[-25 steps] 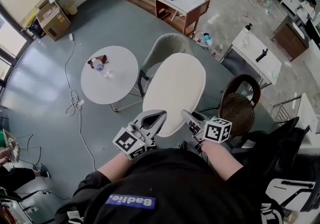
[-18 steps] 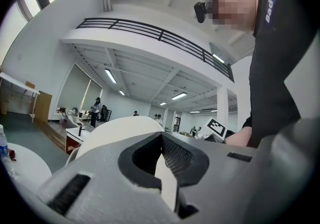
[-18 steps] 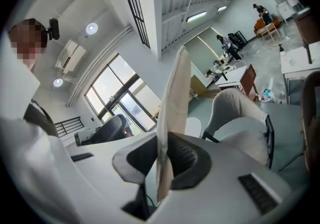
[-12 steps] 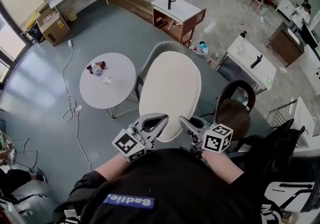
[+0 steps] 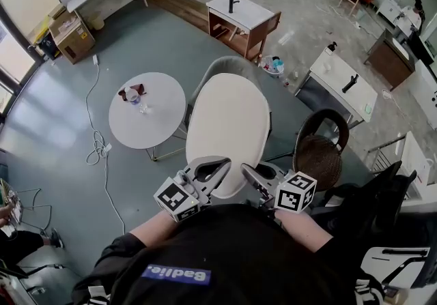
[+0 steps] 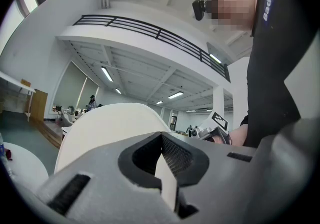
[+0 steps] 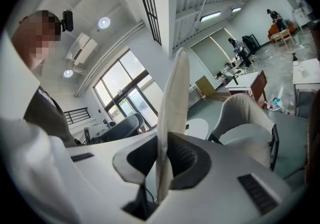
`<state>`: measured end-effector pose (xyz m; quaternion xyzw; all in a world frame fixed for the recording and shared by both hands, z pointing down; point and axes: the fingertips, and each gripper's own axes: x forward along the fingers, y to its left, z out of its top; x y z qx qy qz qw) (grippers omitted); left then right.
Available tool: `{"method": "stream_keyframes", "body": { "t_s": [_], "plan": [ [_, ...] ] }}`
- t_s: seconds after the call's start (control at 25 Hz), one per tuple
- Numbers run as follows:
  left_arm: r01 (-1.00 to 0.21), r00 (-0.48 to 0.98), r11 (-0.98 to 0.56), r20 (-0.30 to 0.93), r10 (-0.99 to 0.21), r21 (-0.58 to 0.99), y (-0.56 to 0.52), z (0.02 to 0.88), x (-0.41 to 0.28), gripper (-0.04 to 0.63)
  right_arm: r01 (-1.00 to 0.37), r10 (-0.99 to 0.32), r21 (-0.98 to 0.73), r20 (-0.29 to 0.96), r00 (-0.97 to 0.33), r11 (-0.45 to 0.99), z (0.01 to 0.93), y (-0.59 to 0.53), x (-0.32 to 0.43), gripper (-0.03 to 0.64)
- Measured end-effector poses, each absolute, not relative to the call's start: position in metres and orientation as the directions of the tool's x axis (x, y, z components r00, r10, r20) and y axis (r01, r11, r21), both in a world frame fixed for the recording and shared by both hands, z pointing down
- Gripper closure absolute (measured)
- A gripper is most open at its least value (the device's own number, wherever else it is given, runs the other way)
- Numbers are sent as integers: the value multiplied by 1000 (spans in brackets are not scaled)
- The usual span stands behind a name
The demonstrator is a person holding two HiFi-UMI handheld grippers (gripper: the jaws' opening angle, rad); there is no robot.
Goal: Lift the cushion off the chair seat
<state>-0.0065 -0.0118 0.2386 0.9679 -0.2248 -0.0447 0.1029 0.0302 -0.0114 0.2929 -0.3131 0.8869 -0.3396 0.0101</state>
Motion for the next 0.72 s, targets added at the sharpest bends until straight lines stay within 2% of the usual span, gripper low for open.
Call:
{"method": "stream_keyframes", "body": {
  "t_s": [0.72],
  "plan": [
    [-442,888,-878,-46,-457,183,-1,247,-17,583,-544,-569,-615,181,-802,571,289,3,28,557]
  ]
}}
